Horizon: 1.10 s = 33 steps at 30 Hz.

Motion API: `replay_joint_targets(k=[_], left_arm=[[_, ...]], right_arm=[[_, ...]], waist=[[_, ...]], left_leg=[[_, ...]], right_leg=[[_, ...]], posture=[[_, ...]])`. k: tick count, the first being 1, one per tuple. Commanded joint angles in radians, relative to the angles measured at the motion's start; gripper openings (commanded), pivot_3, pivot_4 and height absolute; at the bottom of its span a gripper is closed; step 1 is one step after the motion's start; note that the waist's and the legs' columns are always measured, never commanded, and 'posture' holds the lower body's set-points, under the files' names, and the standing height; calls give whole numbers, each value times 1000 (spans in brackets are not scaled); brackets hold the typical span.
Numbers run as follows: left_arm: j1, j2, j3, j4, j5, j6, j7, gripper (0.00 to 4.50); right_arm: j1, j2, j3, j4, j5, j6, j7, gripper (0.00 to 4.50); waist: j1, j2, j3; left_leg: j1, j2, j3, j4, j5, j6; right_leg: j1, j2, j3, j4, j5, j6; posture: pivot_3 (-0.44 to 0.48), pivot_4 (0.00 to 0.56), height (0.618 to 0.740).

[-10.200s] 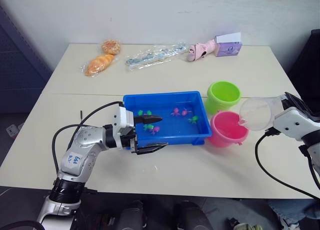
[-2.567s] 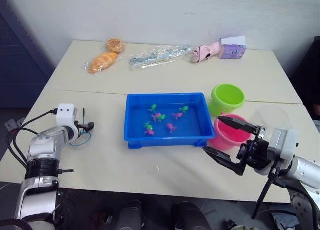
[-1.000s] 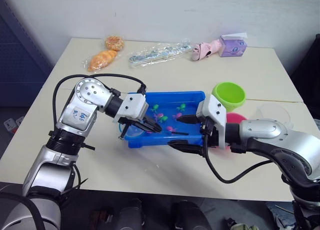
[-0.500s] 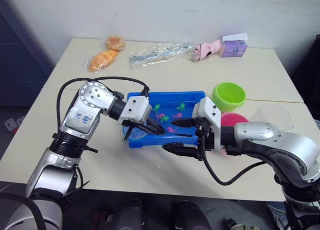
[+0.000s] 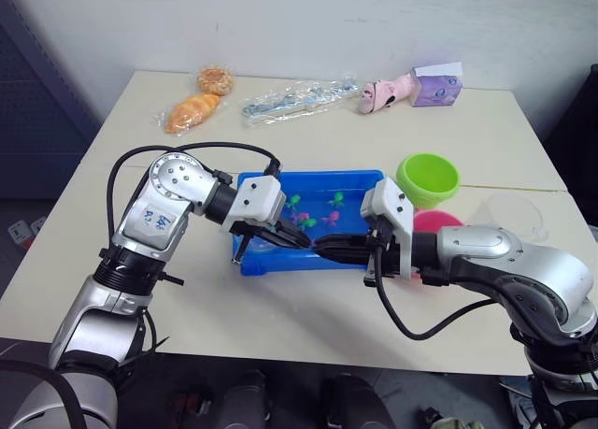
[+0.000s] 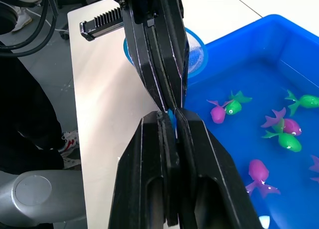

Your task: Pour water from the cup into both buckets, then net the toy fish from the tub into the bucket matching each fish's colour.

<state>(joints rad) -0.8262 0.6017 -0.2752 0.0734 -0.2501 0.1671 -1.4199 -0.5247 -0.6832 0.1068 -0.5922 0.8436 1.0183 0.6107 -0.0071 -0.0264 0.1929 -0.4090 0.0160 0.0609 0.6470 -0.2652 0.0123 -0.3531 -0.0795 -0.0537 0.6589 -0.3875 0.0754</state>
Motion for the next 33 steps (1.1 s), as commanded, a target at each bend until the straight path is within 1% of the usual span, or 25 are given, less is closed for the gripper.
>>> replay_joint_targets(k=[1,3,4,5,8,9,10,12,13,15,18,21,24,29,33], left_arm=[[9,-19,35,-47,-52,20,6,0],[21,-30,64,-50,-80,43,24,684],[28,-29,88,-50,-97,53,31,950],[29,-29,140,-33,-132,65,48,1302],[23,-25,245,4,-199,89,86,2563],[14,-5,294,39,-223,116,103,2929],[7,9,329,64,-240,136,115,3437],[15,43,405,149,-243,100,138,4217],[23,54,429,183,-238,72,145,4415],[54,90,451,240,-221,27,122,4415],[134,125,451,274,-194,-20,85,4415],[212,123,446,228,-213,-10,72,4415],[280,107,440,171,-223,6,85,4415],[354,71,436,117,-225,9,119,4415],[377,58,433,92,-226,12,141,4415]], right_arm=[[-2,1,-26,-20,-7,-38,22,85],[-4,-6,-30,-22,-17,-52,36,0],[-5,-15,-36,-23,-21,-62,49,0],[-11,-33,-49,-24,-28,-78,70,0],[-21,-75,-73,-23,-44,-112,112,0],[-18,-104,-85,-18,-63,-138,140,0],[-15,-125,-94,-13,-77,-158,162,0],[5,-196,-112,13,-143,-233,223,0],[16,-224,-115,27,-175,-270,250,0],[34,-278,-108,81,-280,-385,289,0],[53,-346,-61,209,-474,-637,357,0],[36,-351,-22,338,-631,-847,367,0],[2,-335,16,441,-732,-992,384,0],[-69,-291,72,568,-838,-1068,396,0],[-93,-296,92,588,-909,-1021,409,0]], waist=[[0,0,0],[0,0,0],[1,0,0],[1,0,0],[0,0,0],[0,0,0],[-1,0,0],[-4,0,0],[-4,0,0],[-5,0,0],[-6,0,0],[-7,0,0],[-8,0,0],[-20,0,0],[-20,0,0]], left_leg=[[0,0,0,0,0,0],[0,0,0,0,0,0],[0,0,0,0,0,0],[0,0,0,0,0,0],[0,0,0,0,0,0],[0,0,0,0,0,0],[0,0,0,0,0,0],[1,0,0,0,0,0],[1,0,0,0,0,0],[1,0,0,0,0,0],[1,-1,1,0,-1,1],[1,-1,2,1,-1,1],[1,0,2,1,-1,1],[2,0,2,1,0,0],[1,0,2,1,0,-1]], right_leg=[[0,0,0,0,0,0],[0,0,0,0,0,0],[0,0,0,0,0,0],[0,0,0,0,0,0],[0,0,0,0,0,0],[0,0,0,0,0,0],[0,0,0,0,0,0],[0,0,0,0,0,0],[0,0,0,0,0,0],[0,0,0,0,0,0],[0,0,0,0,0,0],[0,-1,1,0,0,1],[-1,-1,1,1,0,1],[-1,-1,1,2,0,1],[-1,-1,1,2,0,1]], posture=[[0,150,740],[0,150,740],[0,150,740],[0,150,740],[0,150,740],[0,150,740],[0,150,740],[0,150,740],[0,150,740],[0,150,740],[0,150,740],[0,150,740],[0,150,740],[0,150,740],[0,150,740]])
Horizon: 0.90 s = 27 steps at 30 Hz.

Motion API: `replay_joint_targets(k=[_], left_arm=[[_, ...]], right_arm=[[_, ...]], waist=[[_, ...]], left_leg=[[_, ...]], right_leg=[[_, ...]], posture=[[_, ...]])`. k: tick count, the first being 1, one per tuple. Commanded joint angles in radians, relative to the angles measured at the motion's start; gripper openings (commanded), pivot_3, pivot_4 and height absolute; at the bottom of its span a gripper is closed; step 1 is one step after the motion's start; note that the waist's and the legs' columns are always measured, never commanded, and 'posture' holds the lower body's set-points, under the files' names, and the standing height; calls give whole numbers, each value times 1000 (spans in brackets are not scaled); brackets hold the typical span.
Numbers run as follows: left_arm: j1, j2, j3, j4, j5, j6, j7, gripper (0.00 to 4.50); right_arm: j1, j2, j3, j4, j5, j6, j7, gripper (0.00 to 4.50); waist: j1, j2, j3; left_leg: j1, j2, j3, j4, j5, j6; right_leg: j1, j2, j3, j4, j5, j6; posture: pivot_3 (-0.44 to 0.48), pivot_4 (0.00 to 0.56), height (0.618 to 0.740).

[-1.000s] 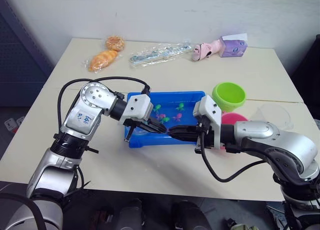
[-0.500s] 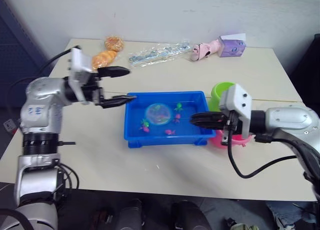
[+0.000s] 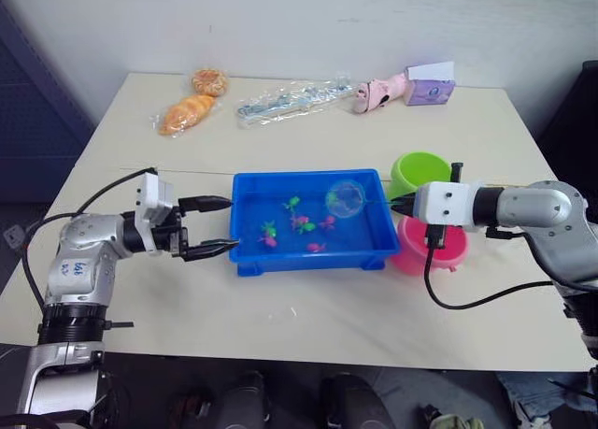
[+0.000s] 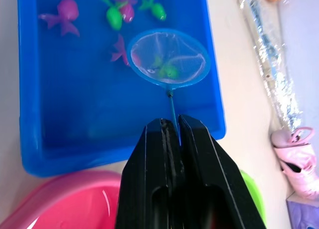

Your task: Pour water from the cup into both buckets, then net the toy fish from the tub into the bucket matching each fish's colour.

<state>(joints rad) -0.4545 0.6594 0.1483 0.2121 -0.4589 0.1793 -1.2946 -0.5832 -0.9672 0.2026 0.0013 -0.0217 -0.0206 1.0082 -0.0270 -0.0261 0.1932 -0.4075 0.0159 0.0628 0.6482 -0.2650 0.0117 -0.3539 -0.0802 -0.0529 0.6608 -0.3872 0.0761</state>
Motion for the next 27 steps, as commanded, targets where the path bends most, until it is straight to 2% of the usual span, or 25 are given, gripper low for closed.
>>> replay_joint_targets(k=[1,9,17,22,27], left_arm=[[7,-1,10,-51,-19,1,17,4415],[11,4,5,-52,-19,-1,13,4415],[7,3,3,-60,-16,-14,14,4415],[14,10,9,-74,-21,-7,19,4415],[37,13,15,-88,-24,-3,25,4415]], right_arm=[[-39,-13,0,-7,-58,30,18,0],[-72,18,54,-29,-159,145,55,0],[-148,85,148,-132,-210,429,162,0],[-149,166,107,-136,-154,516,135,0],[-135,199,64,-152,-96,577,116,0]], waist=[[-1,0,0],[-1,0,0],[-1,0,0],[-1,0,0],[-1,0,0]], left_leg=[[0,0,0,0,0,0],[0,0,0,0,0,0],[0,0,0,0,0,-1],[0,0,0,0,0,-1],[0,0,0,0,0,-1]], right_leg=[[0,0,0,0,0,0],[0,0,0,0,0,0],[0,0,0,1,0,0],[0,0,0,1,0,0],[0,0,0,1,0,0]], posture=[[0,150,740],[0,150,740],[0,150,740],[0,150,740],[0,150,740]])
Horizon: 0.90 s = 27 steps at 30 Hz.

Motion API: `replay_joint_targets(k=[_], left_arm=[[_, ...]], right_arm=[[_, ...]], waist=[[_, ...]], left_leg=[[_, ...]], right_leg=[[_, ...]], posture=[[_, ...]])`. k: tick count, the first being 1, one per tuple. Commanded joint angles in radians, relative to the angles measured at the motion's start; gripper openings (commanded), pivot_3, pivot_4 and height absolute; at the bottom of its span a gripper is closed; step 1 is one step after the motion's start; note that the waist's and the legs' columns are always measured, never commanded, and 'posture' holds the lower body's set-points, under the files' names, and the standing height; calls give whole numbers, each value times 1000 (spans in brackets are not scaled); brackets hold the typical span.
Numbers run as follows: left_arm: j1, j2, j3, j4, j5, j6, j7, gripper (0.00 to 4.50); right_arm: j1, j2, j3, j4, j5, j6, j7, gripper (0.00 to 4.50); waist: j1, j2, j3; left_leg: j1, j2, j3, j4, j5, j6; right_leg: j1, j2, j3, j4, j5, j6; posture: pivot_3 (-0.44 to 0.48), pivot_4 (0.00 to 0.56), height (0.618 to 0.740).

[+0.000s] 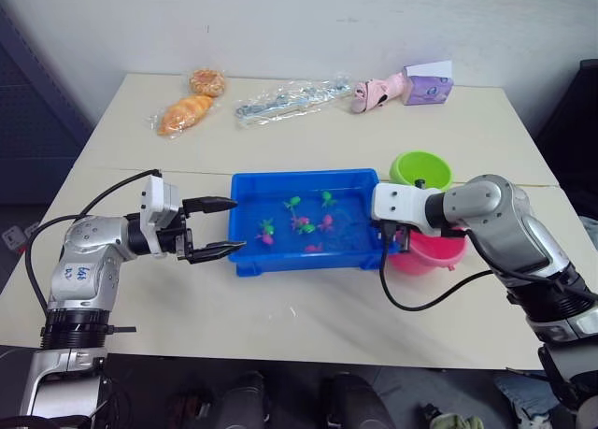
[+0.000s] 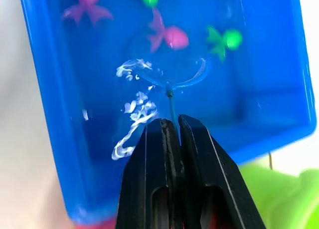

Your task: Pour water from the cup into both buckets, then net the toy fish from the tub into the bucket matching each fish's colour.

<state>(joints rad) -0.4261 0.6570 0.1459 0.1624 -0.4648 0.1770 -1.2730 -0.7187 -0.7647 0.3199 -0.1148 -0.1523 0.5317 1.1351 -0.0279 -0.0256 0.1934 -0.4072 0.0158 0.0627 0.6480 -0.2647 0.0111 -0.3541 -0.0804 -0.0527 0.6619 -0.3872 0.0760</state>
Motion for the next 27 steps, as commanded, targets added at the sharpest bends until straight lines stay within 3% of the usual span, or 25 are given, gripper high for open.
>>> replay_joint_targets(k=[1,8,13,20,27], left_arm=[[11,15,17,-40,-18,0,5,4415],[0,7,8,-30,-15,-2,10,4415],[-3,5,6,-17,-15,-14,-1,4415],[-45,-23,-12,11,-23,-32,-21,4415],[-128,-74,-55,58,-21,-37,-64,4415]], right_arm=[[4,2,-63,-42,48,43,-15,0],[52,-40,-139,-123,127,128,-23,0],[127,-64,-264,-227,233,190,-36,0],[308,-36,-576,-449,435,378,-113,0],[647,-40,-923,-590,469,282,-139,0]], waist=[[0,0,0],[1,0,0],[1,0,0],[4,0,0],[23,0,0]], left_leg=[[0,0,0,0,0,0],[0,0,0,0,0,0],[0,0,0,0,0,0],[0,0,0,0,0,0],[0,0,0,-1,-1,1]], right_leg=[[0,0,0,0,0,0],[0,0,0,0,0,0],[0,0,0,0,0,0],[1,0,0,0,0,0],[2,1,0,-2,0,0]], posture=[[0,150,740],[0,150,740],[0,150,740],[0,150,740],[0,150,740]])
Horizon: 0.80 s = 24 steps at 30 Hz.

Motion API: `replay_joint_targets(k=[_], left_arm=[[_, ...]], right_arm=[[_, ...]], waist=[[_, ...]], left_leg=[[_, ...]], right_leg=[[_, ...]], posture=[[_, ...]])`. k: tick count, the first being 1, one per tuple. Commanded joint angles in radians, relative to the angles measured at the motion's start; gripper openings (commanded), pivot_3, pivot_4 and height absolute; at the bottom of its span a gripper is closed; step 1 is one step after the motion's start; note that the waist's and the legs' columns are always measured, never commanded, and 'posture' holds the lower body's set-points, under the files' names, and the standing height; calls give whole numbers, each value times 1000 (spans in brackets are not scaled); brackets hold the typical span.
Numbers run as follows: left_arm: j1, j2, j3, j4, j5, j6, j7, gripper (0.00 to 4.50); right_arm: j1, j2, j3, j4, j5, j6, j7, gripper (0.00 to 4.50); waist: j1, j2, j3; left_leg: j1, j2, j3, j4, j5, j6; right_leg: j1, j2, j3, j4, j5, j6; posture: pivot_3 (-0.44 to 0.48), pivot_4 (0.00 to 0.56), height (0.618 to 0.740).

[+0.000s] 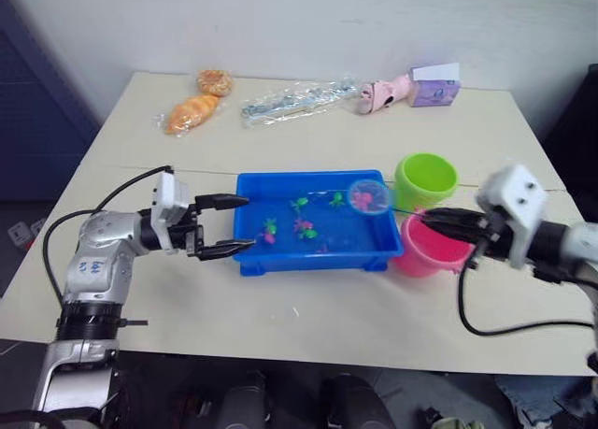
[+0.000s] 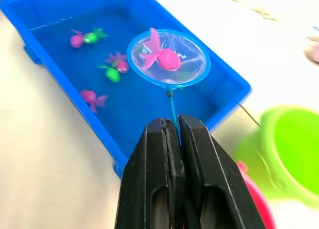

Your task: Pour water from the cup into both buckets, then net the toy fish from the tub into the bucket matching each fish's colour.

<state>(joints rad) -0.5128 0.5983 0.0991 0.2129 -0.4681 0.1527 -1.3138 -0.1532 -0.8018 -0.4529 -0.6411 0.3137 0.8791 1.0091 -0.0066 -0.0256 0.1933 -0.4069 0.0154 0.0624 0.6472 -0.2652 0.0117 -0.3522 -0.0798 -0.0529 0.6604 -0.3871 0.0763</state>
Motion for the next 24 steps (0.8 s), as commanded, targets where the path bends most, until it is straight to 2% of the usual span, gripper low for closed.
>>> replay_joint_targets(k=[1,3,7,11,14,19,24], left_arm=[[-53,-23,-15,15,-17,-13,-27,4415],[-81,-44,-32,29,-10,-13,-31,4415],[-124,-83,-62,57,1,-16,-37,4415],[-145,-108,-80,70,0,-18,-45,4415],[-152,-121,-86,69,-1,-15,-46,4415],[-137,-144,-93,22,-10,11,-19,4415],[-121,-161,-96,-31,-18,45,16,4415]], right_arm=[[120,-1,-183,-70,-2,-88,-18,0],[202,7,-235,-69,-21,-154,-30,0],[357,39,-301,-14,-97,-414,-33,0],[419,77,-298,77,-199,-703,-105,0],[459,52,-266,184,-320,-1002,-144,0],[451,-8,-261,420,-610,-1528,-381,0],[430,-56,-242,572,-852,-1722,-608,0]], waist=[[6,0,0],[6,0,0],[7,0,0],[0,1,-1],[3,1,-1],[3,1,-1],[3,1,-1]], left_leg=[[0,0,1,0,0,0],[1,0,1,0,0,0],[1,0,1,0,0,0],[3,0,3,0,1,0],[3,0,3,1,1,-1],[3,0,3,1,2,-1],[4,0,3,1,3,-2]], right_leg=[[0,0,1,0,0,0],[1,0,0,0,0,0],[1,1,1,0,1,1],[2,1,3,0,1,2],[2,2,3,0,1,2],[2,1,3,0,1,2],[2,2,3,0,1,2]], posture=[[0,150,740],[0,150,740],[0,150,740],[0,150,740],[0,150,740],[0,150,740],[0,150,740]])
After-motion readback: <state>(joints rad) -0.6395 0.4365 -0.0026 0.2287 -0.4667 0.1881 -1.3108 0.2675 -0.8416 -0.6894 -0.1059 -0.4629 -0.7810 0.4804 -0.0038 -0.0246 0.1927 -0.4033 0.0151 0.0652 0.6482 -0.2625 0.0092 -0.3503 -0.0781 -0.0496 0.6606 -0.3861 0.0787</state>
